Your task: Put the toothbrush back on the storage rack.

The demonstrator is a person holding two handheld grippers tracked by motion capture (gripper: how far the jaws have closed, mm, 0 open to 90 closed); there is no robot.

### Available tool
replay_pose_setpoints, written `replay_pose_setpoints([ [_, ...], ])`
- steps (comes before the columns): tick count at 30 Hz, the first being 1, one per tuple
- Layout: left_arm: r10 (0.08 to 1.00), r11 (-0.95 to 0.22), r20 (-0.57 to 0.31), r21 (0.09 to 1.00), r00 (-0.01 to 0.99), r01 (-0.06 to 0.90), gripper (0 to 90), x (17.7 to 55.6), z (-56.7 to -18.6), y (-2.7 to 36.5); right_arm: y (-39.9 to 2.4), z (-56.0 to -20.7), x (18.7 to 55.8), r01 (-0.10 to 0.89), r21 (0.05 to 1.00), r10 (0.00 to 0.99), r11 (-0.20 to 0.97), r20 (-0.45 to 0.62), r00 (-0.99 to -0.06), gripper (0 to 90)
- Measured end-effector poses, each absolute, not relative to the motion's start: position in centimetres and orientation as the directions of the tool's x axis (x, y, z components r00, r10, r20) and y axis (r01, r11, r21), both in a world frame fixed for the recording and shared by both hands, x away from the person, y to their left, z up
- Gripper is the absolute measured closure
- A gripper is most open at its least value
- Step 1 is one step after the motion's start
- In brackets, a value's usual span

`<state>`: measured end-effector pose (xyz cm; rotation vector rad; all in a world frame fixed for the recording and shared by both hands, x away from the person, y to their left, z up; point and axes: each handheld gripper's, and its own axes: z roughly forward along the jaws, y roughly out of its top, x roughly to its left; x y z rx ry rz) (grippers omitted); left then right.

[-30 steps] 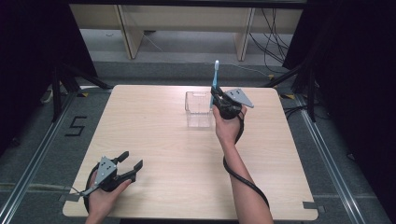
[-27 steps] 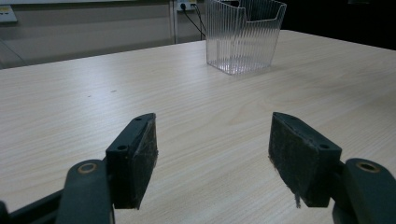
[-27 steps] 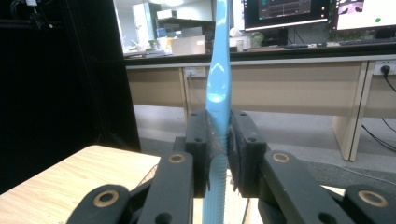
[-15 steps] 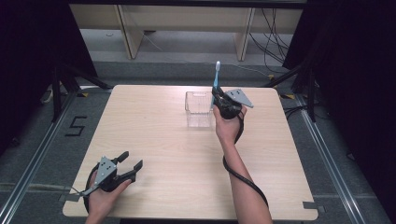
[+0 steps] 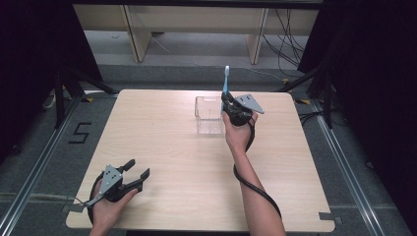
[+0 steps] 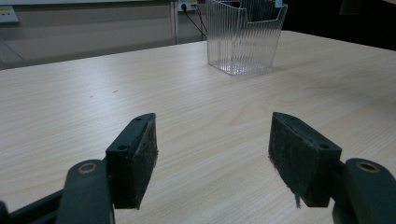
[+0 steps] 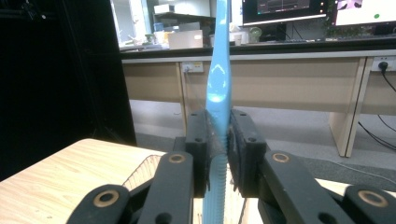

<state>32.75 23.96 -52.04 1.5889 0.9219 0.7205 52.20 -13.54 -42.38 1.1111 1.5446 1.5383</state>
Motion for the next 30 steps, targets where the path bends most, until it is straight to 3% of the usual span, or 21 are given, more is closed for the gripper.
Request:
replay_pose_setpoints([
  [30, 0.859, -0.089, -0.019, 0.978, 0.512, 0.187, 32.1, 32.8, -52.1, 24.0, -13.5, -43.6, 51.9, 0.106, 0.993, 0.908, -0.054, 0.093, -0.408, 79.4],
])
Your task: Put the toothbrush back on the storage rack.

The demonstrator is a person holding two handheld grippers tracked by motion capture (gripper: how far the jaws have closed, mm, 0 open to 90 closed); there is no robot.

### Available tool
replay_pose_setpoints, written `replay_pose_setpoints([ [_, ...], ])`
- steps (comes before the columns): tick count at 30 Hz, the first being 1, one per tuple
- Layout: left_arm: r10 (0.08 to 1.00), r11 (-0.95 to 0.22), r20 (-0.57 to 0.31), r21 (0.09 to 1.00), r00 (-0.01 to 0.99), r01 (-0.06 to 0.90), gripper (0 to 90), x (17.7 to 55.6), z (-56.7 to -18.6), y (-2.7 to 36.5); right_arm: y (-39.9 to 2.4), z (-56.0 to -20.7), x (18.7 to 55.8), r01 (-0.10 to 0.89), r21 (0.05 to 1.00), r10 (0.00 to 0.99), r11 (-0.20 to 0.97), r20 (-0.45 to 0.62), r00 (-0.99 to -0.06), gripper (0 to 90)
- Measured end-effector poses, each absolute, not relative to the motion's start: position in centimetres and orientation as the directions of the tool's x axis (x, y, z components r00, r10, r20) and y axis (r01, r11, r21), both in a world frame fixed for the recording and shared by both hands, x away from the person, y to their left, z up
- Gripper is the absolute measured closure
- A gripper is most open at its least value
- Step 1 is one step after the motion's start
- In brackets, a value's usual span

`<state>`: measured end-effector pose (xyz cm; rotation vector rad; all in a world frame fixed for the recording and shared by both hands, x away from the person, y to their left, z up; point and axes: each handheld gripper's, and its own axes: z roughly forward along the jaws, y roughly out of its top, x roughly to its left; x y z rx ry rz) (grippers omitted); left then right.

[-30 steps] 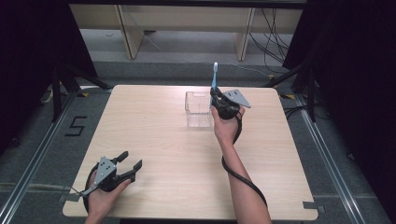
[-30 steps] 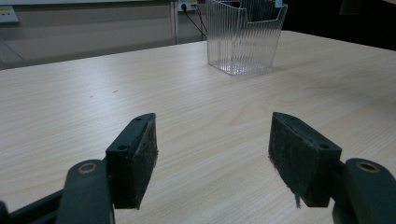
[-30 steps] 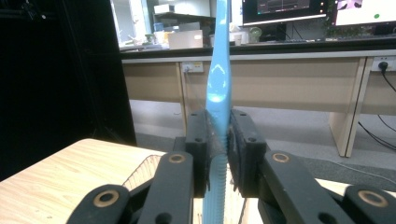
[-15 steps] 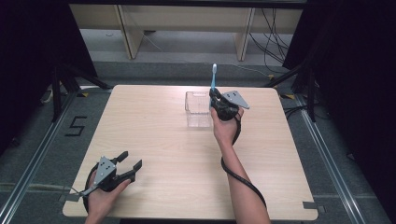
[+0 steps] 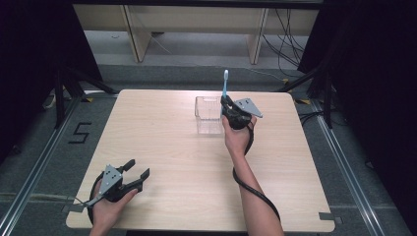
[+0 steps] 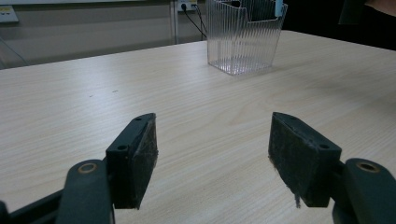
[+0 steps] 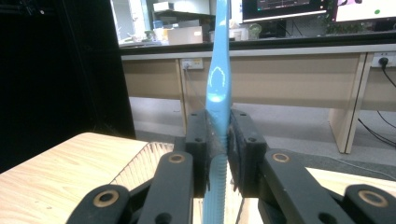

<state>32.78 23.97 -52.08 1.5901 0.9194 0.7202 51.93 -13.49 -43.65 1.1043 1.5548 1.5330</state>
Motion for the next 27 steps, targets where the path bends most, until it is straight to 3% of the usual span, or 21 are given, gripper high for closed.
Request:
replay_pose_setpoints([
  [27, 0.855, -0.088, -0.018, 0.98, 0.519, 0.18, 32.1, 32.9, -52.2, 24.0, -13.7, -44.6, 50.9, 0.114, 0.992, 0.911, -0.048, 0.09, -0.402, 79.3],
])
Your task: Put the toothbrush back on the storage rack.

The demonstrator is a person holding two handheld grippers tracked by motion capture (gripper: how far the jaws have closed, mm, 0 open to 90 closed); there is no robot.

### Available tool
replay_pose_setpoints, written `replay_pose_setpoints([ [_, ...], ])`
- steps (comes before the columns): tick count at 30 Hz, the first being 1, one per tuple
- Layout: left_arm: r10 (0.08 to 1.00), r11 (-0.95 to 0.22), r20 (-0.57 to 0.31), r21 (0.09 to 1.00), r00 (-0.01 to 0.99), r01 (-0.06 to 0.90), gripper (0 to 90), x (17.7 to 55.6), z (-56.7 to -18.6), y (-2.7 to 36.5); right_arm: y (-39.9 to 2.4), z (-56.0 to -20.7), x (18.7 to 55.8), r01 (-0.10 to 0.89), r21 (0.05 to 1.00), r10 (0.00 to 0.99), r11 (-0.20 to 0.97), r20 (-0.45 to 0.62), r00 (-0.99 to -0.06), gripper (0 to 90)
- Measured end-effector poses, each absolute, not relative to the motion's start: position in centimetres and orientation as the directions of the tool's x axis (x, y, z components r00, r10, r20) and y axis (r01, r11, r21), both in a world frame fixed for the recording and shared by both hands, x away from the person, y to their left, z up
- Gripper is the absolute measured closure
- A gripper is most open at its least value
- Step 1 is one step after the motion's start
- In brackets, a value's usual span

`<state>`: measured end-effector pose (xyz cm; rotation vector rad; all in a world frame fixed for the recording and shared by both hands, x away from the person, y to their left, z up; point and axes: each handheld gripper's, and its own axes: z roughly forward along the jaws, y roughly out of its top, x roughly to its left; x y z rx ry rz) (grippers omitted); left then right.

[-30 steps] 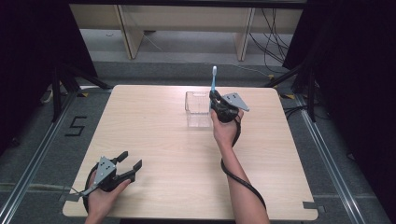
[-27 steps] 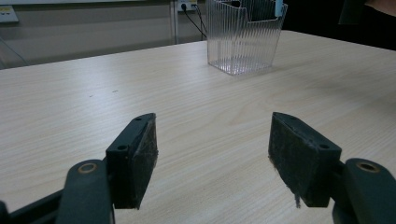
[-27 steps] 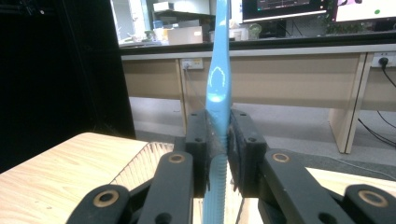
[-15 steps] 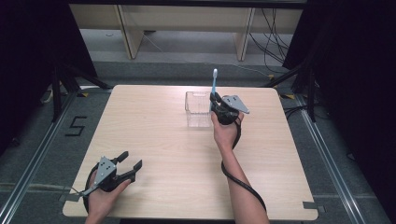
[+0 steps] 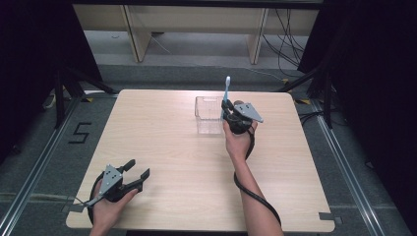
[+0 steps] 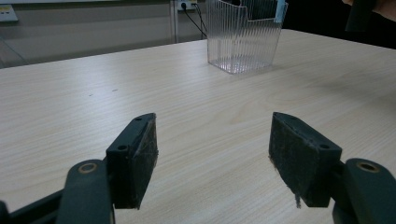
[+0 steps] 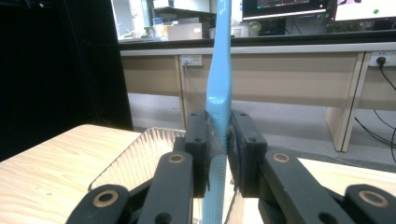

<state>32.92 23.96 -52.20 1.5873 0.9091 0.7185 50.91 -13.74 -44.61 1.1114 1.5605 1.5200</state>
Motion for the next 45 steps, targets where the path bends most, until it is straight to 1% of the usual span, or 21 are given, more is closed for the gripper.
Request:
replay_pose_setpoints([
  [8, 0.857, -0.086, -0.021, 0.979, 0.515, 0.183, 32.1, 32.9, -52.2, 23.9, -13.8, -44.8, 50.6, 0.119, 0.992, 0.915, -0.043, 0.087, -0.395, 79.3],
  [11, 0.855, -0.084, -0.021, 0.98, 0.518, 0.18, 32.1, 32.9, -52.2, 23.9, -13.8, -44.9, 50.6, 0.11, 0.994, 0.918, -0.017, 0.06, -0.392, 79.4],
  [15, 0.856, -0.083, -0.022, 0.98, 0.516, 0.18, 32.1, 32.9, -52.2, 23.9, -13.8, -44.8, 50.4, 0.122, 0.992, 0.92, -0.008, 0.055, -0.387, 80.8],
  [17, 0.858, -0.091, -0.02, 0.977, 0.513, 0.191, 32.1, 32.8, -52.2, 23.9, -13.9, -44.8, 50.5, 0.109, 0.994, 0.921, 0.001, 0.041, -0.388, 82.5],
  [19, 0.857, -0.093, -0.017, 0.978, 0.515, 0.186, 32.1, 32.8, -52.2, 23.9, -13.8, -44.9, 50.4, 0.119, 0.993, 0.921, -0.016, 0.061, -0.386, 83.2],
  [20, 0.858, -0.094, -0.018, 0.977, 0.513, 0.192, 32.1, 32.8, -52.1, 23.9, -13.9, -44.9, 50.4, 0.119, 0.993, 0.921, -0.005, 0.051, -0.386, 83.2],
  [21, 0.857, -0.09, -0.02, 0.978, 0.514, 0.188, 32.1, 32.8, -52.1, 23.9, -13.8, -44.9, 50.4, 0.117, 0.993, 0.917, -0.028, 0.072, -0.392, 83.1],
  [25, 0.856, -0.087, -0.021, 0.979, 0.516, 0.184, 32.1, 32.9, -52.2, 23.9, -14.1, -45.0, 50.3, 0.103, 0.995, 0.918, -0.007, 0.048, -0.394, 82.5],
  [26, 0.859, -0.092, -0.02, 0.977, 0.512, 0.192, 32.1, 32.8, -52.2, 23.9, -14.0, -45.0, 50.2, 0.111, 0.993, 0.919, -0.024, 0.066, -0.389, 82.3],
  [31, 0.858, -0.094, -0.019, 0.977, 0.514, 0.193, 32.1, 32.8, -52.2, 23.8, -14.3, -45.0, 49.7, 0.122, 0.993, 0.92, -0.004, 0.052, -0.388, 81.6],
  [32, 0.858, -0.096, -0.018, 0.976, 0.514, 0.194, 32.1, 32.8, -52.2, 23.8, -14.3, -45.1, 49.7, 0.113, 0.993, 0.917, -0.017, 0.061, -0.394, 81.4],
  [34, 0.857, -0.096, -0.018, 0.976, 0.514, 0.194, 32.1, 32.8, -52.2, 23.8, -14.5, -45.1, 49.7, 0.104, 0.995, 0.915, 0.003, 0.039, -0.401, 81.0],
  [35, 0.857, -0.096, -0.018, 0.976, 0.514, 0.194, 32.1, 32.8, -52.2, 23.8, -14.5, -45.1, 49.5, 0.115, 0.993, 0.915, -0.011, 0.057, -0.399, 80.7],
  [37, 0.858, -0.095, -0.018, 0.977, 0.514, 0.193, 32.1, 32.8, -52.2, 23.8, -14.7, -45.1, 49.4, 0.121, 0.993, 0.918, -0.001, 0.049, -0.393, 79.9],
  [39, 0.858, -0.097, -0.018, 0.976, 0.514, 0.195, 32.2, 32.8, -52.2, 23.8, -14.8, -45.1, 49.2, 0.134, 0.991, 0.918, 0.001, 0.052, -0.394, 77.8],
  [41, 0.858, -0.095, -0.02, 0.976, 0.513, 0.196, 32.2, 32.8, -52.2, 23.8, -15.0, -45.2, 49.1, 0.132, 0.991, 0.916, 0.027, 0.028, -0.4, 75.9],
  [44, 0.858, -0.095, -0.018, 0.977, 0.514, 0.192, 32.2, 32.8, -52.2, 23.7, -15.3, -45.4, 48.9, 0.163, 0.986, 0.919, 0.023, 0.044, -0.393, 72.4],
  [45, 0.858, -0.094, -0.019, 0.977, 0.514, 0.193, 32.2, 32.8, -52.2, 23.7, -15.5, -45.4, 48.9, 0.158, 0.986, 0.917, 0.048, 0.02, -0.398, 71.2],
])
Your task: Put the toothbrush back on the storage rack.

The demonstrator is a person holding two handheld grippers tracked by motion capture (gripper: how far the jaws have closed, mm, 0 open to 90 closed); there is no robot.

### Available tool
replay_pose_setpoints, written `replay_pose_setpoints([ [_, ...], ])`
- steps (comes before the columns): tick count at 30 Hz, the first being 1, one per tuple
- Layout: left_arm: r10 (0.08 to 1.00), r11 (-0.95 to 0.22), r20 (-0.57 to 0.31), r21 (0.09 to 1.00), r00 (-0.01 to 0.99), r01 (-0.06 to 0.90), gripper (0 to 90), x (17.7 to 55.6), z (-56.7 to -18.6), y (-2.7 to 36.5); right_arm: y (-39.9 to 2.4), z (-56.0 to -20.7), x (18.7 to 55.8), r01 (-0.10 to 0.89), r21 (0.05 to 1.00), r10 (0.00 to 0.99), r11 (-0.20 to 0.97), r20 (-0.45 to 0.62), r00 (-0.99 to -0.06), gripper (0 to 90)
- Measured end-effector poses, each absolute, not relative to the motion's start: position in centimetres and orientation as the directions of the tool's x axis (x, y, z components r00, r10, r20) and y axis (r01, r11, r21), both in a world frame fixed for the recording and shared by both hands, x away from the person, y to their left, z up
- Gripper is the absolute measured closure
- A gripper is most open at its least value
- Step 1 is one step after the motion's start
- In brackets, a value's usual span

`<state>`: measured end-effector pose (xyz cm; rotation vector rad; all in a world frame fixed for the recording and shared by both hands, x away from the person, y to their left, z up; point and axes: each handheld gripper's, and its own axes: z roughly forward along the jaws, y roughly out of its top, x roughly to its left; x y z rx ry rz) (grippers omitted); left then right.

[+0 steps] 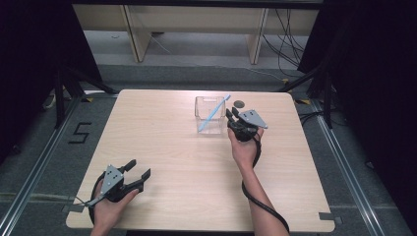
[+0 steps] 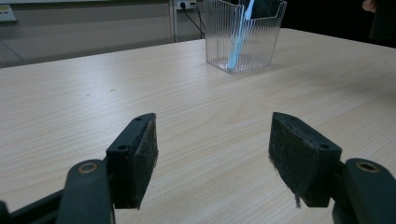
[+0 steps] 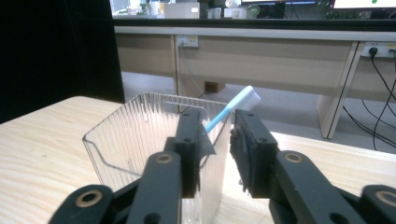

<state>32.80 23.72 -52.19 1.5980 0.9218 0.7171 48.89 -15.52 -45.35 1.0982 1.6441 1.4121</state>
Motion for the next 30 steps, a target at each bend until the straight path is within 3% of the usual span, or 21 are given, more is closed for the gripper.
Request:
replay_pose_setpoints([
  [17, 0.858, -0.09, -0.02, 0.978, 0.513, 0.189, 32.1, 32.8, -52.2, 23.7, -15.8, -44.7, 47.5, 0.272, 0.944, 0.894, 0.186, -0.047, -0.446, 52.3],
  [27, 0.862, -0.094, -0.015, 0.977, 0.507, 0.189, 32.2, 32.8, -52.2, 23.8, -17.1, -45.3, 46.1, 0.295, 0.906, 0.861, 0.303, -0.129, -0.491, 47.6],
  [30, 0.864, -0.091, -0.018, 0.978, 0.503, 0.19, 32.2, 32.8, -52.2, 23.9, -17.4, -45.8, 45.5, 0.329, 0.896, 0.868, 0.297, -0.111, -0.483, 46.9],
])
